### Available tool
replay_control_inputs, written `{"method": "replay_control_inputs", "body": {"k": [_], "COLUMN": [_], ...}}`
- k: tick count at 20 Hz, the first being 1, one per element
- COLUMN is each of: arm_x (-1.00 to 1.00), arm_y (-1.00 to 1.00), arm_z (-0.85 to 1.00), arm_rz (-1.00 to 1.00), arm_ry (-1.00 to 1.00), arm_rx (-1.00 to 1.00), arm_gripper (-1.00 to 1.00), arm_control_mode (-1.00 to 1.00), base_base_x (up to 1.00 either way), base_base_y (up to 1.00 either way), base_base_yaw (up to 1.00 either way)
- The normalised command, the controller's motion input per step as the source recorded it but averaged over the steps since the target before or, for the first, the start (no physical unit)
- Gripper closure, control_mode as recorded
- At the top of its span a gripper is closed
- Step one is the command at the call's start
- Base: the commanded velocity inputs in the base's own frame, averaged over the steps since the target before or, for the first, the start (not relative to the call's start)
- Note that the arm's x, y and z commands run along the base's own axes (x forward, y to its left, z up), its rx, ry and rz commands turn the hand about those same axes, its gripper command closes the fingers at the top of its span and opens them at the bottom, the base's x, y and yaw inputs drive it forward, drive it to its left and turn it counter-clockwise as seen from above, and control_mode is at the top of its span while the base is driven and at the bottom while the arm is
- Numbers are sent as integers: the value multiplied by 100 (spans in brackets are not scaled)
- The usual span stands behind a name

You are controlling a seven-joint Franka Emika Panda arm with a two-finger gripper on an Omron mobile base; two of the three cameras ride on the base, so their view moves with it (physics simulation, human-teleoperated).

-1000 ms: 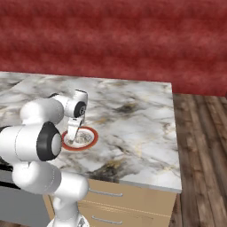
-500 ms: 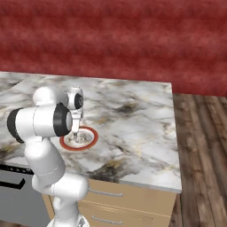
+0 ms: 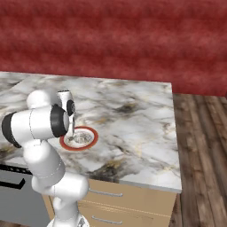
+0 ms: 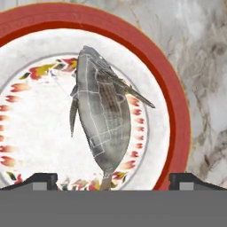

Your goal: Place the fish on the bottom rack of the oven, and slide the tray back inside. Close the oven door.

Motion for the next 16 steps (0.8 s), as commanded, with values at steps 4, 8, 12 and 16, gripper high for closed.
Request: {"method": "replay_control_inputs", "body": {"k": [4, 8, 12, 16], "arm_x": [0, 0, 18, 42], "arm_y": [1, -2, 0, 0], "arm_z": [-8, -1, -21, -21], "arm_rz": [0, 0, 0, 4], "arm_ry": [-20, -9, -2, 0], "arm_rx": [3, 4, 2, 1], "arm_gripper": [-100, -100, -100, -100], "arm_control_mode": [-100, -100, -100, -100], "base_base_x": [0, 0, 0, 0], "base_base_y": [0, 0, 0, 0], "base_base_yaw": [0, 0, 0, 0]}}
